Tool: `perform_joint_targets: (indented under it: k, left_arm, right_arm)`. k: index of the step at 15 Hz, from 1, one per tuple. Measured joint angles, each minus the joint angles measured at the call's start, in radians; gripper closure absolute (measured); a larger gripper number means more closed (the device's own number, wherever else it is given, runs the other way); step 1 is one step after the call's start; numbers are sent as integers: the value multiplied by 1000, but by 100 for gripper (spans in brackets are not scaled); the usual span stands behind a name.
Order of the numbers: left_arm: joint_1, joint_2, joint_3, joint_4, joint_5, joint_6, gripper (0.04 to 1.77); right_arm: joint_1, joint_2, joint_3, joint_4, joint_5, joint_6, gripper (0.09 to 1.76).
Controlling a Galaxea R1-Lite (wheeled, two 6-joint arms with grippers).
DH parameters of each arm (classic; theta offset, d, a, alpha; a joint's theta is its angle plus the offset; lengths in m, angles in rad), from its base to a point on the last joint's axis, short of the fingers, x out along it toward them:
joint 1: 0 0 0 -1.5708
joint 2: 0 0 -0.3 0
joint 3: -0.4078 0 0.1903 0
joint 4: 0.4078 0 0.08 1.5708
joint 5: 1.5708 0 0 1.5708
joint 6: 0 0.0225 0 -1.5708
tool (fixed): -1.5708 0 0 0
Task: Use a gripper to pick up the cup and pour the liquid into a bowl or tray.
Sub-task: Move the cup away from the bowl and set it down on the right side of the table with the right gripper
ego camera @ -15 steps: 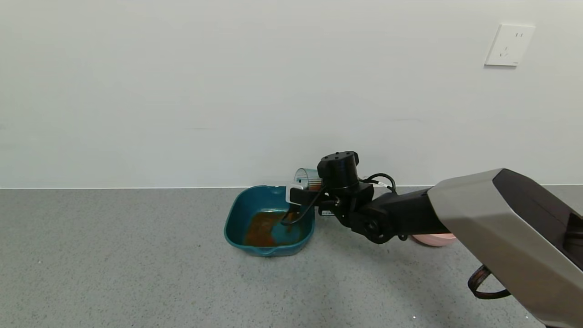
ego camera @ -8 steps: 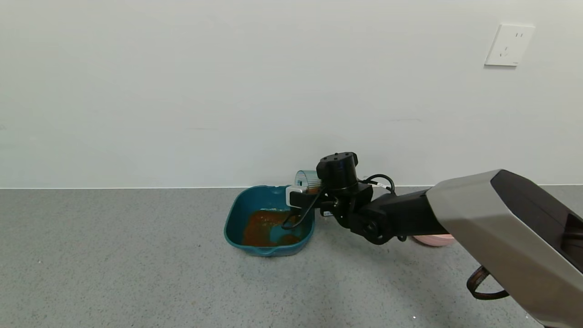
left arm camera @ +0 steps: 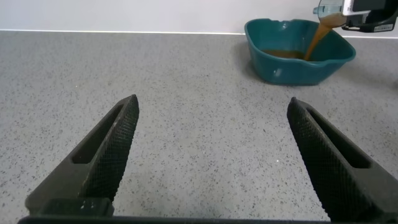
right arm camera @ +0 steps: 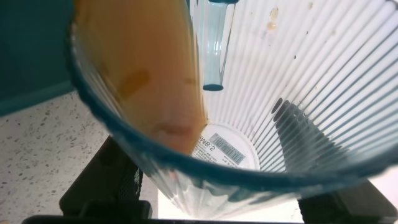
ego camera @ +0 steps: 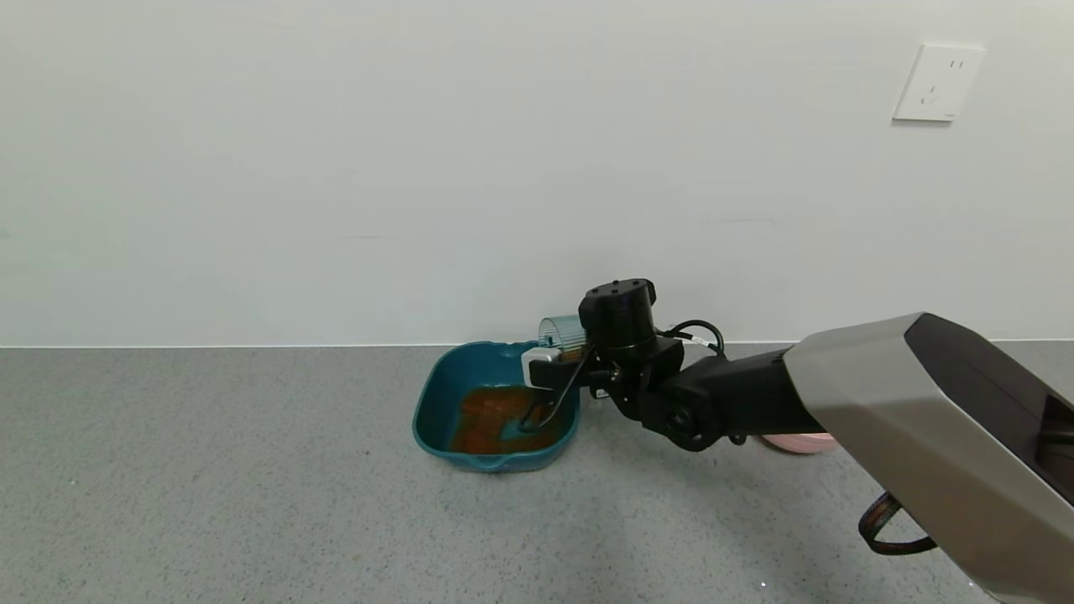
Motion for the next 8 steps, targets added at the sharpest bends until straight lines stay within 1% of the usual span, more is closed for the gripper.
perform_joint_targets:
  k: [5, 8]
  left_arm:
    - [0, 0, 0, 0, 0, 0, 9]
    - [0, 0, 0, 0, 0, 0, 9]
  right_arm:
    - [1, -3, -3, -7, -1, -78, 50]
    - [3, -4, -4, -6, -20, -106, 50]
